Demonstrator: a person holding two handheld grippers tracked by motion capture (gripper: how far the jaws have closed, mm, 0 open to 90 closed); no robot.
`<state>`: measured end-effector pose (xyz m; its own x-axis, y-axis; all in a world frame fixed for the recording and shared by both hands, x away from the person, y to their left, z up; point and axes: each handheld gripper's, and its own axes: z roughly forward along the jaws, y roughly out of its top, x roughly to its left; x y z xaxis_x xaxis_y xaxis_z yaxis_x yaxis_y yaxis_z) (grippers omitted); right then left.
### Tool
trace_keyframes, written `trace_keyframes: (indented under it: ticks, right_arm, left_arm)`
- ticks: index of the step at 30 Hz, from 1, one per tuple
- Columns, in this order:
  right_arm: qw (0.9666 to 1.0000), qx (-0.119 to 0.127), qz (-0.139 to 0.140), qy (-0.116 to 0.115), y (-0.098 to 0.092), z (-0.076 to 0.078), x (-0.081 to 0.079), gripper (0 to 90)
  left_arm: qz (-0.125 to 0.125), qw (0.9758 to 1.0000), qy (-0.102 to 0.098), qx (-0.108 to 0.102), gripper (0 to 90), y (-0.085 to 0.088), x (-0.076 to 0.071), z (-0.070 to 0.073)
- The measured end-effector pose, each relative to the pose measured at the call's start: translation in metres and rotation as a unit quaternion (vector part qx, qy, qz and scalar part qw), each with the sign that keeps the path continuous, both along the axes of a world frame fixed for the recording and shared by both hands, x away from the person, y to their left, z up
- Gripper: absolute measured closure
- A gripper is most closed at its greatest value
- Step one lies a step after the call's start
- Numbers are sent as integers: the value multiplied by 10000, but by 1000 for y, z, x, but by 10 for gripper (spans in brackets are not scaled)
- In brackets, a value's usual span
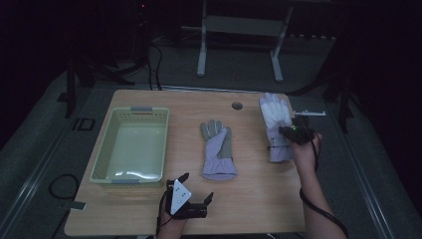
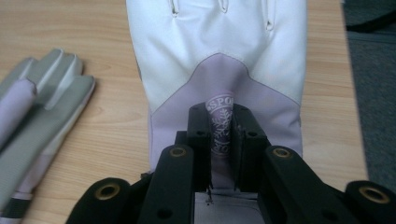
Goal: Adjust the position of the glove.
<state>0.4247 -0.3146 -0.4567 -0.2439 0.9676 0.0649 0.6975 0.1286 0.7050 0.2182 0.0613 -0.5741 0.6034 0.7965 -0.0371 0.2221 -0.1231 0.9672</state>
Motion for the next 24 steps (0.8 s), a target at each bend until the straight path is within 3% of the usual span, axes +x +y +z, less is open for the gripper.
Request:
trace_keyframes:
  ticks: [3,6,7,12,19,22,24]
  right_arm:
    - [9998,71,-136,-127,0,19,-11,798]
    - [9996,106,-187,-170,0,22,-13,797]
    - [9988,305,-343,-171,1,30,-21,797]
    - [9979,241,-547,-238,7,30,-32,797]
    - [9936,359,-1075,23,1,-12,-50,795]
    - [9925,380,-1147,195,-1,-31,-49,792]
    - [9925,381,-1136,244,-1,-35,-47,791]
  left_arm:
    - [-1,10000,6,-14,0,0,0,0]
    - [2,10000,13,1,0,0,0,0]
    - [0,10000,10,12,0,0,0,0]
    - [-8,10000,10,20,0,-1,0,0]
    - [-9,10000,24,19,1,-1,0,0]
    - [-10,10000,12,30,1,-1,0,0]
    - [-9,10000,14,36,0,-1,0,0]
